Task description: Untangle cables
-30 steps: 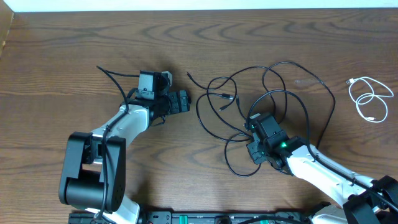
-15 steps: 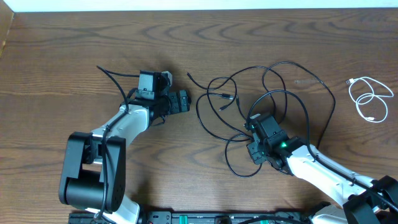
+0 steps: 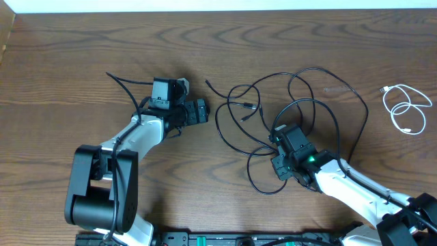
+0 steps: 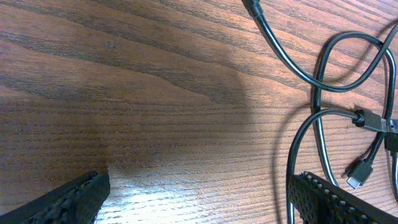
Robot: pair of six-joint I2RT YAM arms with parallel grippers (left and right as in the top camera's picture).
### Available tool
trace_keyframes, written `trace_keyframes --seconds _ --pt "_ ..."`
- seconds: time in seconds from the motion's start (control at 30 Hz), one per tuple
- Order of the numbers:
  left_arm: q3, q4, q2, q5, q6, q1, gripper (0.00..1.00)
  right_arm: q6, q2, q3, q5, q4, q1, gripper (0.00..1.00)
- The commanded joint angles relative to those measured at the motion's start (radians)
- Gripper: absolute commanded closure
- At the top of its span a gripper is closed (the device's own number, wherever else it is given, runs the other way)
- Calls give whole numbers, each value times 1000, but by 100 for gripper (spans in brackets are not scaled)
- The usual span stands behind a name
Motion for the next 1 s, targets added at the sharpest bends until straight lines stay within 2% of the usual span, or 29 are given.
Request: trace_keyframes --seconds 0.0,0.2,0.47,0.73,0.97 --pt "-5 1 -6 -3 -2 1 2 30 10 -23 -10 -33 3 99" --pt "-5 1 -6 -3 -2 1 2 36 -130 -15 -10 -75 1 99" --pt "-5 1 -6 -3 -2 1 2 129 -467 21 -9 -72 -90 99" --pt "-5 0 -6 -3 -2 1 2 139 -711 106 78 -28 -307 99" --pt "-5 1 -7 -3 -2 1 2 167 -712 159 -18 -38 -550 99"
